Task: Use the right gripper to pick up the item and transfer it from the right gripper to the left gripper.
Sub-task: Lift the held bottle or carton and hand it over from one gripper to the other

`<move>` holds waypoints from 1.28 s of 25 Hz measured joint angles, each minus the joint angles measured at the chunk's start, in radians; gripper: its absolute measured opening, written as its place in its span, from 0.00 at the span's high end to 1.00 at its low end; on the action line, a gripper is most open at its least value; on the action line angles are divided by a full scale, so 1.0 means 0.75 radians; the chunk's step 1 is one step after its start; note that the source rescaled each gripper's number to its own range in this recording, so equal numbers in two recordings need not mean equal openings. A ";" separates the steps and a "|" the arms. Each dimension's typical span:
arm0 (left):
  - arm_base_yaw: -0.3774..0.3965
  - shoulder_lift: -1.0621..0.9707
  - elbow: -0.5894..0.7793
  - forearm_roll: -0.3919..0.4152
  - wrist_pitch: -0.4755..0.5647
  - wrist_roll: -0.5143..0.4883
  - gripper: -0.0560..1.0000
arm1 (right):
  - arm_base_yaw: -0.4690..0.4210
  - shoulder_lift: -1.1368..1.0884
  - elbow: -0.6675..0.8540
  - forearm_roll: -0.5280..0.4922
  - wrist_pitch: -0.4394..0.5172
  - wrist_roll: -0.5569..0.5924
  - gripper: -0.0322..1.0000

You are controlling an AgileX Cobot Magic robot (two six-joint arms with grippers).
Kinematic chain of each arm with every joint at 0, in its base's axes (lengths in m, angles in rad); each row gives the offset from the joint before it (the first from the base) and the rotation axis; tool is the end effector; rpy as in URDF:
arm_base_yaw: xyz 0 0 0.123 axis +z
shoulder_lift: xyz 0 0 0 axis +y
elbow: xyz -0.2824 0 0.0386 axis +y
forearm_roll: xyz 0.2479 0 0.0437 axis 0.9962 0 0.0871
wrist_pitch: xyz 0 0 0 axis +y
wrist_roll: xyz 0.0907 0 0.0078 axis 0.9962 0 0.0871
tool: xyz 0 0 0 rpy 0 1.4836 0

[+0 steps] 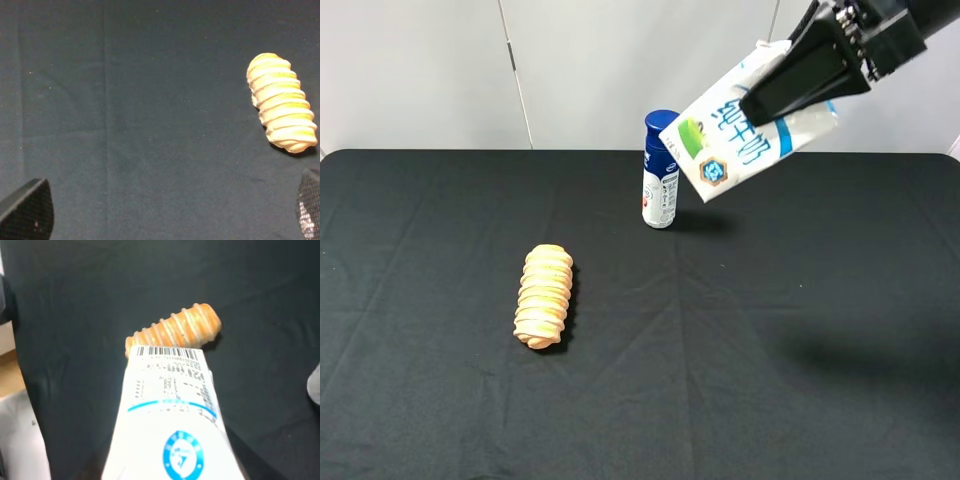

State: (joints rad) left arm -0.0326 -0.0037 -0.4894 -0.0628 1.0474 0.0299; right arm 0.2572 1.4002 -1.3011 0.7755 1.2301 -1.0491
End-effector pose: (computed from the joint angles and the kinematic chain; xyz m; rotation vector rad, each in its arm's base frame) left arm -0.0039 -0.0048 0.2754 0.0658 2.0361 -0.0768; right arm 0.2465 0.1270 0.3652 -1.3446 2.0493 0.7629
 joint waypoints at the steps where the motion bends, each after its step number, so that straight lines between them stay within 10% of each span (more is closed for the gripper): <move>1: 0.000 0.000 0.000 -0.013 0.000 0.000 0.06 | 0.000 0.000 0.005 0.000 0.000 -0.009 0.92; 12: 0.000 0.237 -0.070 -0.220 0.018 0.168 0.06 | 0.000 -0.002 0.006 0.007 -0.001 -0.059 0.92; 19: -0.005 0.583 -0.181 -0.350 -0.020 0.524 0.06 | 0.000 -0.003 0.006 0.009 -0.001 -0.066 0.92; 32: -0.434 1.059 -0.398 -0.362 -0.166 0.628 0.06 | 0.000 -0.003 0.006 0.010 -0.001 -0.269 0.92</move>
State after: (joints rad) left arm -0.3583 0.7903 -0.7875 -0.3340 0.9230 0.5011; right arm 0.2572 1.3982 -1.2966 0.7828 1.2290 -1.2506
